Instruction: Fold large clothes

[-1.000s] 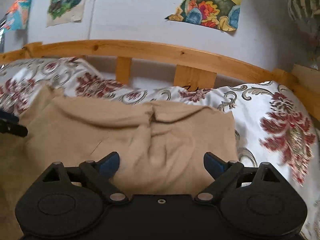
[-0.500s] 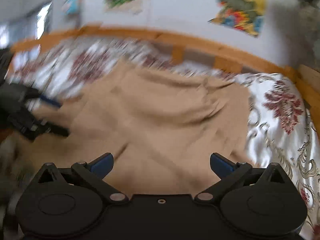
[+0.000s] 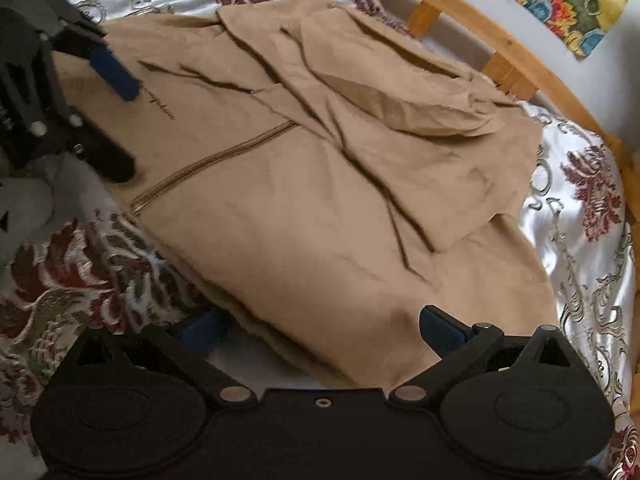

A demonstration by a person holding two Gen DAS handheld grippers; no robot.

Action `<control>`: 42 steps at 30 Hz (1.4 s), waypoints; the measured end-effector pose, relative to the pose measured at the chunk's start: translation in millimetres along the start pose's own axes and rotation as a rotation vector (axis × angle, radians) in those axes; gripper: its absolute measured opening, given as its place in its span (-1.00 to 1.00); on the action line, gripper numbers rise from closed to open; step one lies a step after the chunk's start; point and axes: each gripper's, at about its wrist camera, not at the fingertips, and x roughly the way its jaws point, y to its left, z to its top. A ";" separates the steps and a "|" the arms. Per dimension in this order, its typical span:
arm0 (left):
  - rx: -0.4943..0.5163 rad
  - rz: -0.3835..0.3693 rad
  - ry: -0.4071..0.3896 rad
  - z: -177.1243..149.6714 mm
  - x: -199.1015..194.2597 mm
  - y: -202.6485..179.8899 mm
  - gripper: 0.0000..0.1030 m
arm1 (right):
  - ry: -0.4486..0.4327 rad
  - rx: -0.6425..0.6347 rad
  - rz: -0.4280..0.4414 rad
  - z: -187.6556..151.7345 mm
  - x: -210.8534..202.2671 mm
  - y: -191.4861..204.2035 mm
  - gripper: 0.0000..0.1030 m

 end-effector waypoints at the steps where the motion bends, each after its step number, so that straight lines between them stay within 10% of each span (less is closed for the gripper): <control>1: 0.010 -0.004 -0.002 0.2 -0.9 -2.2 0.99 | -0.021 0.027 0.019 -0.7 -2.1 -5.8 0.00; 3: 0.032 -0.013 -0.009 0.7 -2.9 -7.8 0.99 | -0.029 0.100 0.060 1.3 -4.7 -13.1 -0.42; 10: 0.129 0.027 -0.010 -1.4 -0.4 -29.0 0.99 | -0.101 0.281 0.124 -2.4 -12.7 -39.2 -0.56; 14: 0.193 0.150 -0.021 -7.1 5.6 -36.1 0.90 | -0.187 0.387 0.137 -0.4 -21.9 -55.6 -0.60; 20: 0.278 0.466 -0.069 -16.6 5.1 -29.8 0.19 | -0.274 0.381 0.087 3.8 -30.4 -56.1 -0.65; 29: 0.219 0.658 -0.049 -40.1 -28.0 34.0 -0.14 | -0.256 0.331 0.084 10.7 -24.3 -50.6 -0.66; 37: 0.027 0.597 -0.135 -36.5 -49.4 65.9 -0.82 | 0.018 -0.119 -0.062 -6.7 3.6 -9.0 0.11; 41: -0.015 0.575 -0.191 -35.8 -57.6 68.8 -0.88 | 0.033 -0.111 -0.190 -16.3 6.1 -21.4 0.12; 42: -0.027 0.564 -0.202 -34.0 -59.9 70.2 -0.89 | 0.035 -0.088 -0.206 -17.8 6.0 -25.8 -0.20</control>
